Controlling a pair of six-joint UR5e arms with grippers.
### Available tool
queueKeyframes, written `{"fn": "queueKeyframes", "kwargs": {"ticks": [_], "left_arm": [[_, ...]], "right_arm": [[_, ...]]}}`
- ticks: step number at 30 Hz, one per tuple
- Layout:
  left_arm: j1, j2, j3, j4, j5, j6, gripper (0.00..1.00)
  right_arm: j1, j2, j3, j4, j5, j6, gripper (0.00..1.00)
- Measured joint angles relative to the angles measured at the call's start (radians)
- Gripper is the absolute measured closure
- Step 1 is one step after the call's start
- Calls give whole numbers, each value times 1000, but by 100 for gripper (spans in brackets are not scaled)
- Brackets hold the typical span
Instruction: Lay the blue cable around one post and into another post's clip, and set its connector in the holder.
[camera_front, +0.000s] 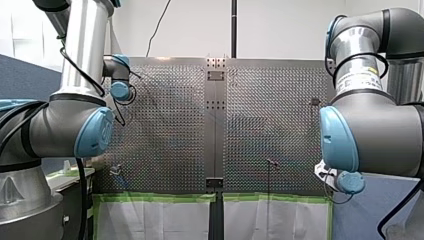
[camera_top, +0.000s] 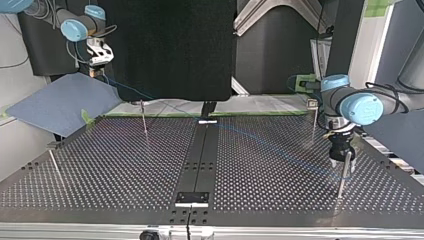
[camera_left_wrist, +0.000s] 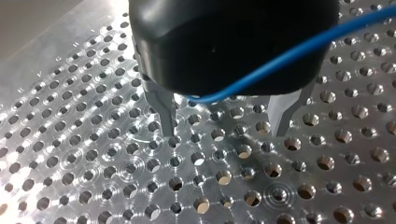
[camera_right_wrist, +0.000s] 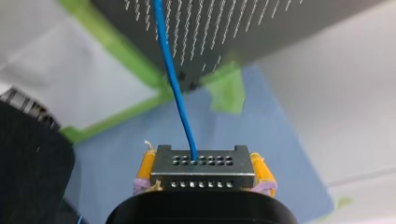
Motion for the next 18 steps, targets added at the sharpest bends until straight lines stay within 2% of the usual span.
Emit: {"fn": "queueKeyframes", "kwargs": {"ticks": [2, 10, 18], "left_arm": [[-1, 0, 0, 0, -3, 0, 2], [0, -1, 0, 0, -9, 0, 2], [-1, -1, 0, 0, -9, -1, 2]], "right_arm": [[-24, 12, 24, -25, 0, 8, 100], [-110, 21, 103, -111, 1, 14, 100], [-196, 31, 101, -196, 20, 14, 100]]}}
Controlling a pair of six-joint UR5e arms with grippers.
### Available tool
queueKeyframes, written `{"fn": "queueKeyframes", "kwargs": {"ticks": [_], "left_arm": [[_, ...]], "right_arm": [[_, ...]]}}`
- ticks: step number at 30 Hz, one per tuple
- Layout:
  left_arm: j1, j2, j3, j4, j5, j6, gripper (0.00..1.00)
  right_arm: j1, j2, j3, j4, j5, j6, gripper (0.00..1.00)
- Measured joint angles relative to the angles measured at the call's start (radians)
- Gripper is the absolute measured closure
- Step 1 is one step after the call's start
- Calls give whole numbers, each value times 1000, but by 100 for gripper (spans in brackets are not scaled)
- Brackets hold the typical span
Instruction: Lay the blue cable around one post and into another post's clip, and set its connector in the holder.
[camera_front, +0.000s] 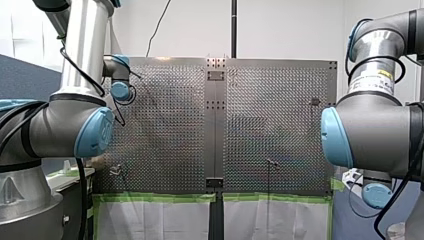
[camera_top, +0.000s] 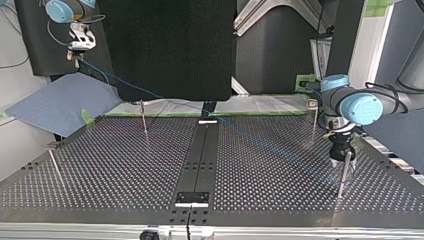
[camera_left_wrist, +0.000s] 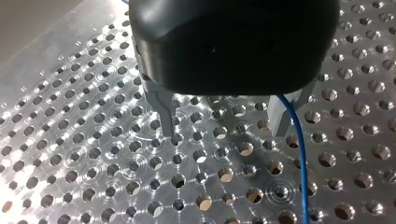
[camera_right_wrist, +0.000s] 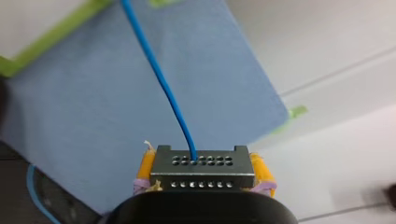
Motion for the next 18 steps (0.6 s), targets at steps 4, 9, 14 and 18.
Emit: {"fn": "queueKeyframes", "kwargs": {"ticks": [4, 9, 14, 18], "left_arm": [[-2, 0, 0, 0, 0, 1, 2], [-6, 0, 0, 0, -1, 1, 2], [-10, 0, 0, 0, -8, 2, 2], [-12, 0, 0, 0, -10, 2, 2]], "right_arm": [[-27, 35, -37, -47, 1, 1, 100], [-32, 77, -72, -93, 3, 0, 100], [-34, 123, -115, -108, 4, 31, 100], [-36, 159, -151, -101, 4, 64, 100]]}}
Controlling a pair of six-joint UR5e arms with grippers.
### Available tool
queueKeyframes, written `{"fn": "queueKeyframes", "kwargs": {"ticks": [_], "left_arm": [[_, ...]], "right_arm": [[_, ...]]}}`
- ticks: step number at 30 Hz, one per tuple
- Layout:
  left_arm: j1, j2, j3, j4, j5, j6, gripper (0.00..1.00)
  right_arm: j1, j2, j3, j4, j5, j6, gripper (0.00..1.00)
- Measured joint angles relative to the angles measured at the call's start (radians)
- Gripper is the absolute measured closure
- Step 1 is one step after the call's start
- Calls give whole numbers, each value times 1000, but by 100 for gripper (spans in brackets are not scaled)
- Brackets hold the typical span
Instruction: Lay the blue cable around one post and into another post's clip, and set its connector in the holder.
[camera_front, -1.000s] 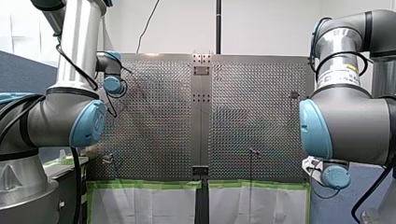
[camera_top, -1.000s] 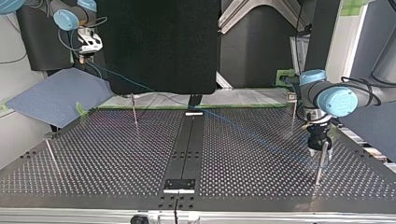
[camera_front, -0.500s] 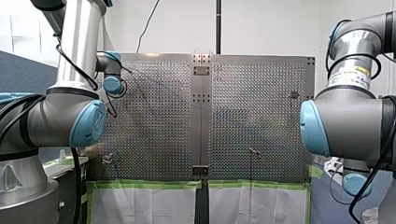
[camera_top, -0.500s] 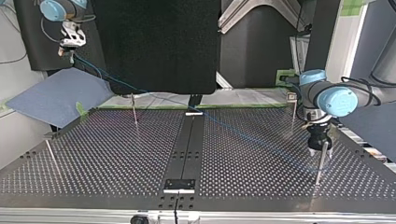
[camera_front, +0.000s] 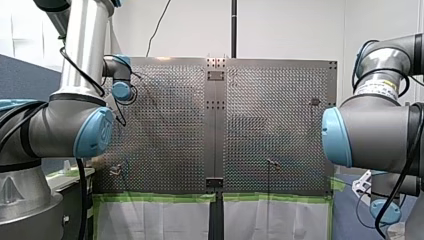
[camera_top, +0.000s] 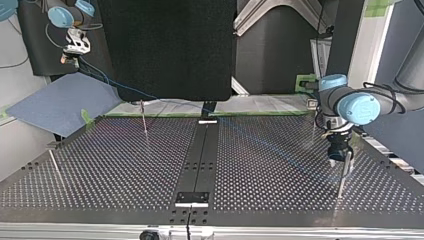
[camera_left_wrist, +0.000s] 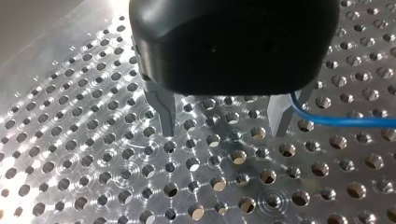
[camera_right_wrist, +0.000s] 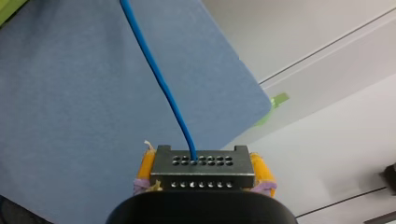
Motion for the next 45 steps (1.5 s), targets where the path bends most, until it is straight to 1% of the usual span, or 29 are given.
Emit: {"fn": "queueKeyframes", "kwargs": {"ticks": [1, 4, 8, 11, 17, 21, 23, 28, 30, 33, 34, 36, 39, 40, 45], "left_arm": [[-1, 0, 0, 0, -1, 0, 2], [-3, 0, 0, 0, -6, 1, 2], [-5, 0, 0, 0, -9, 2, 2], [-5, 0, 0, 0, -10, 2, 2], [-5, 1, 0, -1, -13, 2, 2], [-5, 0, 0, -2, -16, 0, 2], [-3, 0, 0, -8, -26, -7, 2], [0, 0, -1, -16, -38, -16, 2], [0, 0, -1, -16, -39, -16, 2], [-1, 0, -1, -16, -40, -14, 2], [-2, 0, -1, -16, -40, -13, 2], [-3, 0, -1, -16, -40, -12, 2], [-4, 0, -1, -16, -40, -11, 2], [-5, 0, -1, -16, -40, -11, 2], [-5, 0, -1, -17, -39, -11, 2]], "right_arm": [[0, 11, -11, 1, 0, 6, 100], [0, 40, -41, 1, 0, 14, 100], [3, 81, -81, 5, 1, 18, 100], [5, 115, -115, 9, -1, 16, 100], [8, 180, -173, 16, -8, -6, 100], [11, 222, -184, 18, -16, -12, 100], [14, 244, -187, 19, -20, -16, 100], [20, 299, -196, 28, -36, -30, 100], [25, 311, -204, 35, -49, -41, 100], [35, 319, -219, 53, -76, -65, 100], [41, 319, -226, 61, -87, -77, 100], [51, 313, -233, 72, -105, -93, 100], [76, 292, -238, 88, -135, -123, 100], [88, 280, -239, 97, -148, -136, 100], [138, 230, -240, 144, -199, -188, 100]]}}
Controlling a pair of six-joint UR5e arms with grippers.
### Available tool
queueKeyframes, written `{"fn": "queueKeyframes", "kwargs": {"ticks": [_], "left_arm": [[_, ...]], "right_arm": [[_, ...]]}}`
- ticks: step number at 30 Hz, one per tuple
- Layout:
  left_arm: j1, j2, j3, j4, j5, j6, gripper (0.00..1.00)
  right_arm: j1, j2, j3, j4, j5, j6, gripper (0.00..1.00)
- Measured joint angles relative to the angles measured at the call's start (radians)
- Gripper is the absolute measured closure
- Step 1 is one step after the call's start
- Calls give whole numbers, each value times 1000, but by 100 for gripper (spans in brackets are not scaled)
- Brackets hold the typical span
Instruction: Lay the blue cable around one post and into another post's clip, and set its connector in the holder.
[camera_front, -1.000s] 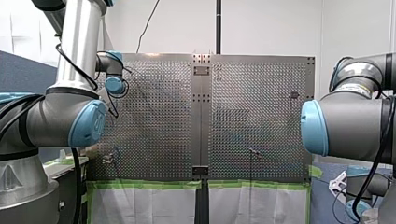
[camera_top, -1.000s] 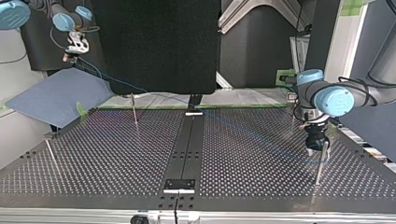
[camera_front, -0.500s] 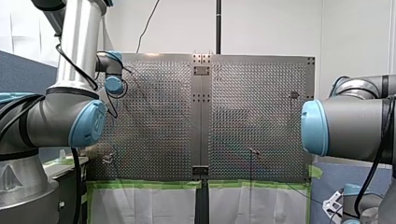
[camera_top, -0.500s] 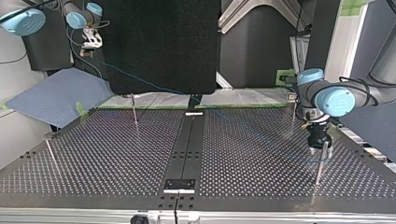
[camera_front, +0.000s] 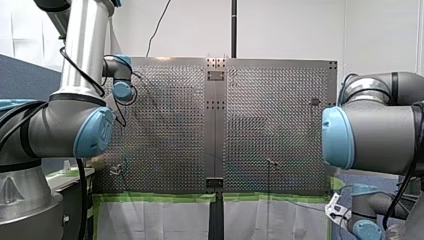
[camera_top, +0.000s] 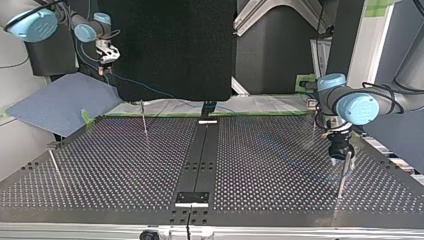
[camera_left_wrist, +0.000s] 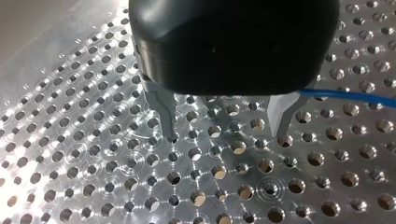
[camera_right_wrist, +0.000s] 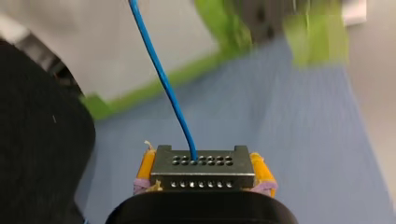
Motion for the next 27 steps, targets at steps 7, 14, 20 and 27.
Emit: {"fn": "queueKeyframes", "kwargs": {"ticks": [7, 14, 20, 27], "left_arm": [[-3, 0, 0, -1, -1, 1, 2], [-5, 0, 0, -24, -3, -8, 2], [6, 0, -29, -30, 7, -66, 2], [16, 1, -86, 26, 68, -139, 2]], "right_arm": [[70, -72, 4, 72, -50, -73, 100], [84, -143, 17, 107, -50, -109, 100], [87, -207, 18, 108, -49, -110, 100], [92, -265, 17, 107, -48, -109, 100]]}}
